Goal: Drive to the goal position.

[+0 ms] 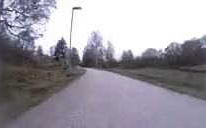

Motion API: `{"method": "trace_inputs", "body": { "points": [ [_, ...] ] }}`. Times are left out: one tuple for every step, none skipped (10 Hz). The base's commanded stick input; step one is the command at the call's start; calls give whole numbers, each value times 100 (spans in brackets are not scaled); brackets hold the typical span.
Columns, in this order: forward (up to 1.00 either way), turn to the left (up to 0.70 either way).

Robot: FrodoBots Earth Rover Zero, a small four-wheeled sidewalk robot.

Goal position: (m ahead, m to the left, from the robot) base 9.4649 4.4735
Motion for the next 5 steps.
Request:
{"method": "trace_inputs", "body": {
  "points": [
    [100,0],
    [100,0],
    [100,0],
    [100,1],
    [100,4]
  ]
}}
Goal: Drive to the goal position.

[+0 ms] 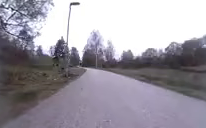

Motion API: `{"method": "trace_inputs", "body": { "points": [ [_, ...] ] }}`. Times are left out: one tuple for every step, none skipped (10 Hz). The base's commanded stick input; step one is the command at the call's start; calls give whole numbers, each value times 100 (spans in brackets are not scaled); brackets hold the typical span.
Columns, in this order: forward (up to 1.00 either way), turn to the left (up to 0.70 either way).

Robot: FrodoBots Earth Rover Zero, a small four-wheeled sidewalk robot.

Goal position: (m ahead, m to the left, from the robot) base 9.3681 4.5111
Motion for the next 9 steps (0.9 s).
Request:
{"method": "trace_inputs", "body": {
  "points": [
    [100,40],
    [100,40],
    [100,0],
    [100,0],
    [100,0],
    [100,0],
    [100,0],
    [100,0],
    [100,0]
  ]
}}
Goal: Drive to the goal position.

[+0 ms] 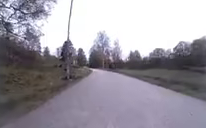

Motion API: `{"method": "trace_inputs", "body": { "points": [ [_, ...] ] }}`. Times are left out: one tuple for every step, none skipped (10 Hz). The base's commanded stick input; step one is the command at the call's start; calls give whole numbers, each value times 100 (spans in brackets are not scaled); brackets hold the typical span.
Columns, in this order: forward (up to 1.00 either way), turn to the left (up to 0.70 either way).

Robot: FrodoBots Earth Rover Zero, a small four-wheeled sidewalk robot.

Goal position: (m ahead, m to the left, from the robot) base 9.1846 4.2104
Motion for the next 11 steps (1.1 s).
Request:
{"method": "trace_inputs", "body": {
  "points": [
    [100,0],
    [100,0],
    [100,0],
    [100,0],
    [100,0],
    [100,0],
    [100,0],
    [100,27],
    [100,40],
    [100,40],
    [100,40]
  ]
}}
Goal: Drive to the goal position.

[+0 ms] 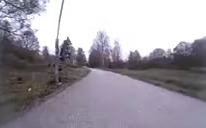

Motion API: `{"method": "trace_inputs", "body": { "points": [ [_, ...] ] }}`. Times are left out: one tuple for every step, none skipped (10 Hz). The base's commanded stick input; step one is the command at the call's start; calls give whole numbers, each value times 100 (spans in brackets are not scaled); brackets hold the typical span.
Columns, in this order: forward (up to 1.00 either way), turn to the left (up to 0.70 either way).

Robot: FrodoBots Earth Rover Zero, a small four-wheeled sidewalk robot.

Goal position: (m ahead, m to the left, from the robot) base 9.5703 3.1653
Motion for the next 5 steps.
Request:
{"method": "trace_inputs", "body": {
  "points": [
    [100,40],
    [100,40],
    [100,0],
    [100,0],
    [100,0]
  ]
}}
